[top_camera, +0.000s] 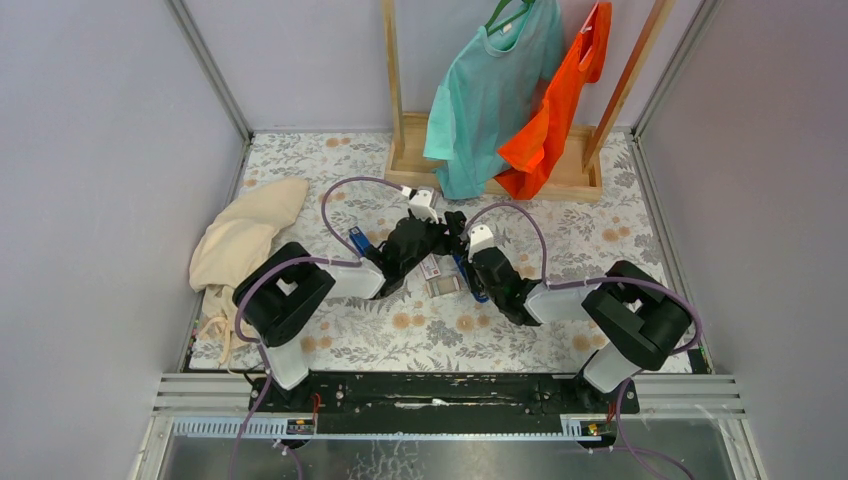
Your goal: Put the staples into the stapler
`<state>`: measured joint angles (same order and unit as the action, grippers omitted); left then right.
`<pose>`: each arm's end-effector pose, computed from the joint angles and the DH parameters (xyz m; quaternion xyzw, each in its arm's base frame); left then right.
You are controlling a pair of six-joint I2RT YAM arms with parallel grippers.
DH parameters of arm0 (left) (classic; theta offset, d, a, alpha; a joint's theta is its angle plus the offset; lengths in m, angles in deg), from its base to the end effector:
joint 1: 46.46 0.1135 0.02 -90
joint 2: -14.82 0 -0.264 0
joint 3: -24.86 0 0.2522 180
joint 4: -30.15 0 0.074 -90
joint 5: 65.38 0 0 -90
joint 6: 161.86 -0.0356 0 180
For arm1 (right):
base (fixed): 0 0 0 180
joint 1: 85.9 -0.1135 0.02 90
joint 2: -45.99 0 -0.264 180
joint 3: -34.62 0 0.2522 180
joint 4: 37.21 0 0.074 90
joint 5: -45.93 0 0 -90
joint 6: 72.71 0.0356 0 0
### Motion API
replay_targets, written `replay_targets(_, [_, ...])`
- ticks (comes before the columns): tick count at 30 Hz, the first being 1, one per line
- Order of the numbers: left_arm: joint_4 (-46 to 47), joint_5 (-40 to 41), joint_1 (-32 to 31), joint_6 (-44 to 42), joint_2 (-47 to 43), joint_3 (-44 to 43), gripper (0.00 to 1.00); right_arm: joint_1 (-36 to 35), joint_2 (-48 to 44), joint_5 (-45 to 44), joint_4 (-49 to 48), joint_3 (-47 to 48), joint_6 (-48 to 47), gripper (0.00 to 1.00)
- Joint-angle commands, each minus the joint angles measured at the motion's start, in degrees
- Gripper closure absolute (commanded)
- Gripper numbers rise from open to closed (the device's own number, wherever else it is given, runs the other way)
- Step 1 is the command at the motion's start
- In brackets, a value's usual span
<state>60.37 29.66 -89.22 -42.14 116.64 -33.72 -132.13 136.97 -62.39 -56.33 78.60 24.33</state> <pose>0.2697 -0.2451 0.1745 0.0616 0.7800 -0.3398 0.5218 0.2099 0.2030 0.1426 -0.2062 0.8243 0.1065 0.5164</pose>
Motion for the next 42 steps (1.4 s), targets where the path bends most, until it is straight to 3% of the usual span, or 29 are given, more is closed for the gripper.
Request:
replay_targets(1, [-2.9,1.9,-2.2,-3.3,-0.9,1.2,0.23,1.1,-0.4,2.6,-11.1,-1.3,-1.5,0.86])
replay_targets(16, [-7.2,5.4,-2.1,-3.2,-1.1,0.8,0.26,2.2,3.4,8.1,-31.8,-7.0,-2.9,0.81])
replay_targets(21, [-8.2,5.4,-2.7,-5.0,-1.1,0.6,0.27,2.2,6.1,9.4,-33.4,-5.6,-3.9,0.77])
replay_targets(33, [-7.7,4.3,-2.7,-5.0,-2.5,2.6,0.16,2.2,4.9,10.0,-32.4,-6.3,-3.4,0.64])
replay_targets(42, [-6.6,3.6,-2.7,-3.5,-4.7,4.9,0.13,2.2,4.6,10.4,-29.2,-5.5,-2.9,0.62])
